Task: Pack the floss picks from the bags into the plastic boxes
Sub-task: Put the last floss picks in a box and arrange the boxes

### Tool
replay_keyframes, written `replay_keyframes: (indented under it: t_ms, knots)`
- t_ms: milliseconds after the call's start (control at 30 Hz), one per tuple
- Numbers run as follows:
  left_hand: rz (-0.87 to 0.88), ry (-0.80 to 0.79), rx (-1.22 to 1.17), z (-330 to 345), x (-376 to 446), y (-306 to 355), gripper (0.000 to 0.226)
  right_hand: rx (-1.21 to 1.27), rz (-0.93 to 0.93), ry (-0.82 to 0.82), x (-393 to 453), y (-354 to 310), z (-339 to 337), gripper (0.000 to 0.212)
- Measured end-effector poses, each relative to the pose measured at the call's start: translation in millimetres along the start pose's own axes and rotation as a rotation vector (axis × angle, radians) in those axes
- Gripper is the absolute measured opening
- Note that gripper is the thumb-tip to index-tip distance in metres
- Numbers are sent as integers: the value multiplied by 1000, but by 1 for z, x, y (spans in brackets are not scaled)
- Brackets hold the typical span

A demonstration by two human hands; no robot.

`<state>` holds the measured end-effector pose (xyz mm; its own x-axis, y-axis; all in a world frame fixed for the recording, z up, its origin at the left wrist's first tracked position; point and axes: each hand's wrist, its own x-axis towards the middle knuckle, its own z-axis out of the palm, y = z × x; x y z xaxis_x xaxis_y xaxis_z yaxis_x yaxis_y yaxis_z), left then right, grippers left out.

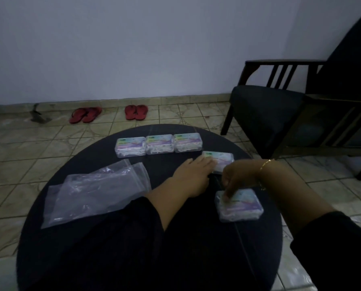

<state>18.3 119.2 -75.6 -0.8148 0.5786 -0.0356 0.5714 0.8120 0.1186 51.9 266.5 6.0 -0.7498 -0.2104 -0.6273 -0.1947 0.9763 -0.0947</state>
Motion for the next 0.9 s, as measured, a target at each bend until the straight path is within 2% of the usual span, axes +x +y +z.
replay_keyframes:
  t_ms: [67,200,367,500,633,733,800,900]
  knots:
    - [-29,-13,53,0,-7,-4,61,-74,15,-42,-3,1,8,49]
    - [-126,12,105,-4,-30,-21,60,-50,16,49,4,1,10,46]
    - [-283,28,186,-6,-59,-43,62,20,118,340,38,-3,12,43]
    - [-422,44,173,-6,-76,-59,64,283,258,476,58,-15,19,44]
    - [-524,51,89,-3,-90,-75,67,396,215,570,65,-29,27,44]
    - [-566,45,-20,1,-101,-86,69,443,144,552,71,-42,27,57]
    - [-584,50,-79,5,-107,-91,70,524,98,597,77,-50,27,62]
    - [-602,76,-130,8,-114,-97,70,594,54,721,89,-61,28,49]
